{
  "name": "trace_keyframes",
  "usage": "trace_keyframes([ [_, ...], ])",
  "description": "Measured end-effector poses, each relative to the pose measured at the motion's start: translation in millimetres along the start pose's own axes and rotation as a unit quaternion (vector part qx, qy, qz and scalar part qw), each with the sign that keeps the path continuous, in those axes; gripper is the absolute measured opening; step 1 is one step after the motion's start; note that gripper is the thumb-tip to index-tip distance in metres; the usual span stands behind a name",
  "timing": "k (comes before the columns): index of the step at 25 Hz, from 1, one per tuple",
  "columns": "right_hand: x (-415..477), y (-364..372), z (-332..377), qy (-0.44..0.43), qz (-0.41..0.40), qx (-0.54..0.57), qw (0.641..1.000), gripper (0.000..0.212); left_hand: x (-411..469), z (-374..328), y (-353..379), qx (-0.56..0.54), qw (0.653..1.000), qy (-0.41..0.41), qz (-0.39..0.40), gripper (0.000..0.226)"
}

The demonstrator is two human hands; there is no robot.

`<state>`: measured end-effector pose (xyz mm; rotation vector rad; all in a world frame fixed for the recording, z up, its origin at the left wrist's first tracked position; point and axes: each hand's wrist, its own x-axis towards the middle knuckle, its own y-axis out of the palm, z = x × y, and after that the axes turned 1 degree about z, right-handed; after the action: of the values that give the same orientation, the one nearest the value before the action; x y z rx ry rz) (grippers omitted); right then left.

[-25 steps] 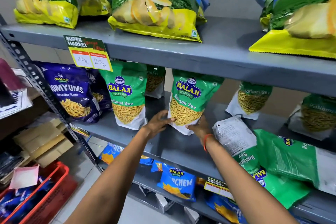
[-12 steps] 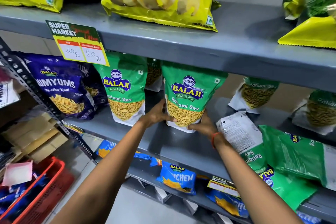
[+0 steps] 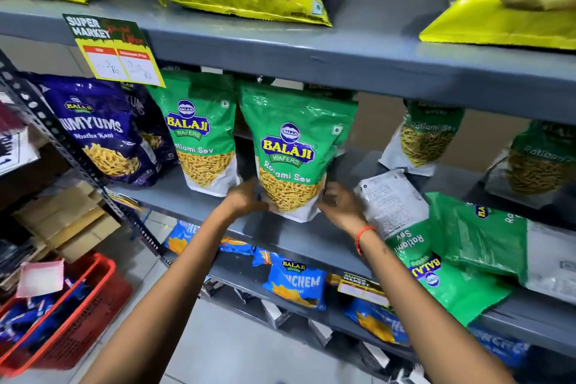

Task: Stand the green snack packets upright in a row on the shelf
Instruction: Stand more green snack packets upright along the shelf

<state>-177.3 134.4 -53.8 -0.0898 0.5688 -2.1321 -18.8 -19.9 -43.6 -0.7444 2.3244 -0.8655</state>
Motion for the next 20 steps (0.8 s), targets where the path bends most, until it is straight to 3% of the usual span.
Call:
trace_keyframes([
  [1, -5, -7, 2, -0.022, -0.03, -0.01, 0.999, 0.033, -7, -7, 3, 0.077, 0.997, -0.031, 0.003, 0.048],
  [3, -19, -36, -7, -0.093, -0.112, -0.089, 0.985, 0.03, -28, -36, 23, 0.088, 0.994, -0.047, 0.036, 0.031],
  [5, -25, -57, -17, -0.128, -0.165, -0.184, 0.96, 0.044, -37, -61, 40, 0.105, 0.992, 0.016, 0.068, 0.035],
  [10, -50, -123, -74, 0.001, -0.101, -0.241, 0.965, 0.051, -47, -142, 120, 0.09, 0.966, 0.236, 0.063, 0.048],
  [13, -55, -144, -89, 0.027, -0.097, -0.217, 0.971, 0.043, -34, -148, 157, 0.181, 0.943, 0.271, 0.069, 0.046],
  [18, -65, -173, -103, 0.074, -0.08, -0.249, 0.962, 0.037, -30, -123, 187, 0.224, 0.936, 0.265, -0.063, 0.056],
  [20, -64, -181, -103, 0.078, -0.074, -0.263, 0.959, 0.033, -32, -120, 189, 0.205, 0.926, 0.294, -0.117, 0.048],
])
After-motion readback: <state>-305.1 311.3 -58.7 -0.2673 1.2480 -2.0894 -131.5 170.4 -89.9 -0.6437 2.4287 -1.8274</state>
